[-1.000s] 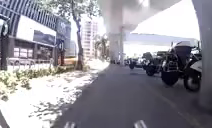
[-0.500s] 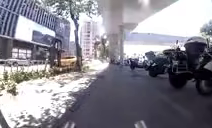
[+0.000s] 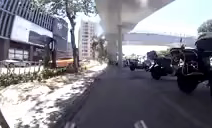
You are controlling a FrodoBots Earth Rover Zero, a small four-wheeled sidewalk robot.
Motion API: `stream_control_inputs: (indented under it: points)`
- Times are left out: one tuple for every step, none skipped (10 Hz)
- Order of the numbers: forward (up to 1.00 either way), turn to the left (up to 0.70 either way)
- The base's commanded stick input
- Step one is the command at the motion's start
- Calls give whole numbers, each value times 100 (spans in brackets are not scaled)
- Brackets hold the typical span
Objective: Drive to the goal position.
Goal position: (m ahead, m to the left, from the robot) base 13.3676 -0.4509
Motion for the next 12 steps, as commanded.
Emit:
stream_control_inputs:
  points:
    - [70, 0]
    - [70, 0]
    - [70, 0]
    - [70, 0]
    - [70, 0]
    - [70, 0]
    - [70, 0]
    - [70, 0]
    - [70, 0]
    - [70, 0]
    - [70, 0]
    - [70, 0]
